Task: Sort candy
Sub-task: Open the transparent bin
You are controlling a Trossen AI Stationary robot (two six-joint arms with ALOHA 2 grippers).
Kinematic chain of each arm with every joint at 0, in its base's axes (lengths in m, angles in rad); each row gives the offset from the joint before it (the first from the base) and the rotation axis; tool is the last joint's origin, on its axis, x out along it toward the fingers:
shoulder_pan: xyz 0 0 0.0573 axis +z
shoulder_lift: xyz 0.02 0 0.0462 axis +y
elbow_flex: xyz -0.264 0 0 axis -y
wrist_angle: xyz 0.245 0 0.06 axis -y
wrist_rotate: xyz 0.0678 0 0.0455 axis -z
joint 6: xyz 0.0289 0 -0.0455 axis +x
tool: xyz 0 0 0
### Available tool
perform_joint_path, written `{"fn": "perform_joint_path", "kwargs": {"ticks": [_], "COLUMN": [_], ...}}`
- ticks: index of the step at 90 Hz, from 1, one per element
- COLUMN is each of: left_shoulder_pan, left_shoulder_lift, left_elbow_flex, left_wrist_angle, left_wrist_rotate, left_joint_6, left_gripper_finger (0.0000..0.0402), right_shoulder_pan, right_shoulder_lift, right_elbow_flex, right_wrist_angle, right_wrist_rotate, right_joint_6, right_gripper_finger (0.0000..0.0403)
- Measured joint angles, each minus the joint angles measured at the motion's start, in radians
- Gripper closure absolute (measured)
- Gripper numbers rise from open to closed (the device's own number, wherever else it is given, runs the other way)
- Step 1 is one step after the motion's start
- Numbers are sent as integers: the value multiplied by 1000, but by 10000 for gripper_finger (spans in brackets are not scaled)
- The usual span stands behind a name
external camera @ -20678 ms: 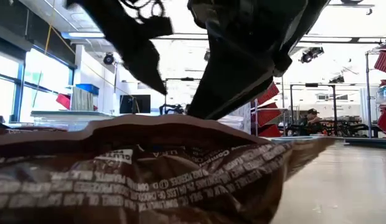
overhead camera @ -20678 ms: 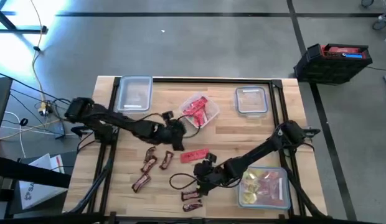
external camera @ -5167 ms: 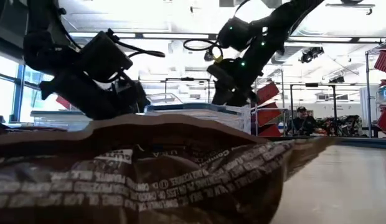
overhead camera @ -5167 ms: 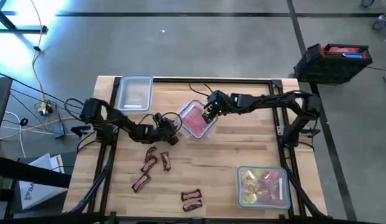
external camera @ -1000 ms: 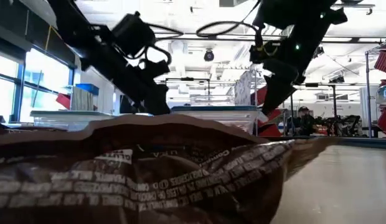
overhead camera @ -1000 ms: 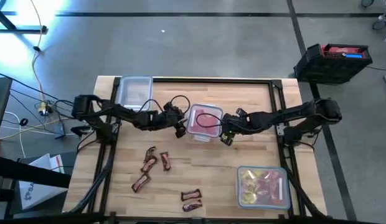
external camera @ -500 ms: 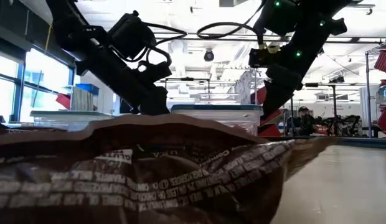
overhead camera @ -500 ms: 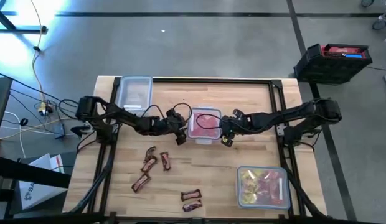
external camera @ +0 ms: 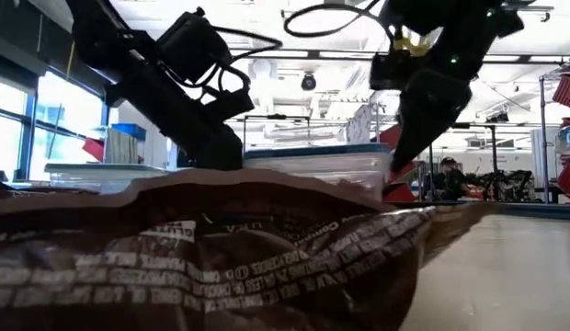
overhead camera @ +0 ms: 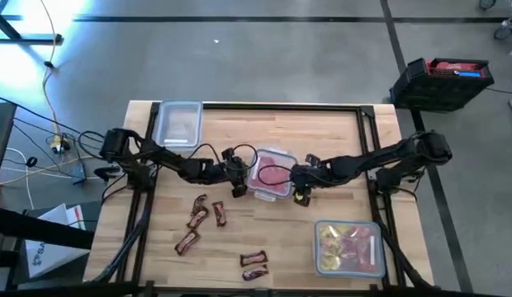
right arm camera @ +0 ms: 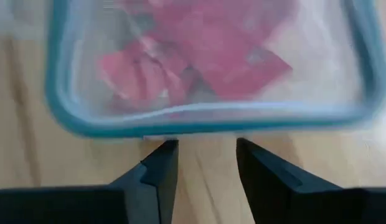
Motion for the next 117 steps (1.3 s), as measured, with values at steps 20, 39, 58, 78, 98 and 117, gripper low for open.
{"fn": "perform_joint_path", "kwargs": {"ticks": [20, 39, 58, 78, 98, 117], "left_shoulder_pan": [3, 28, -24, -144, -210, -145], "left_shoulder_lift": [-1, -1, -1, -14, -150, -218], "left_elbow_flex": [-1, -5, -10, -1, -2, -2], "left_wrist_angle": [-2, 30, 9, -129, -306, -206], "left_wrist_rotate": [-53, -12, 74, 158, 19, -203], "left_joint_6": [58, 77, 36, -84, -94, 5], "left_gripper_finger": [275, 275, 275, 275, 275, 275], "right_shoulder_pan": [-3, -67, -103, -141, -93, 87], "right_shoulder_lift": [1, 25, 41, 13, -127, -236], "right_elbow_flex": [9, 6, 2, 7, 6, 32], "right_wrist_angle": [-72, 12, 69, -199, -414, -218], "right_wrist_rotate": [48, 66, 37, 144, 85, -22], "right_joint_6": [-26, -159, -205, -100, 143, 361], "right_gripper_finger": [270, 269, 269, 269, 269, 269]}}
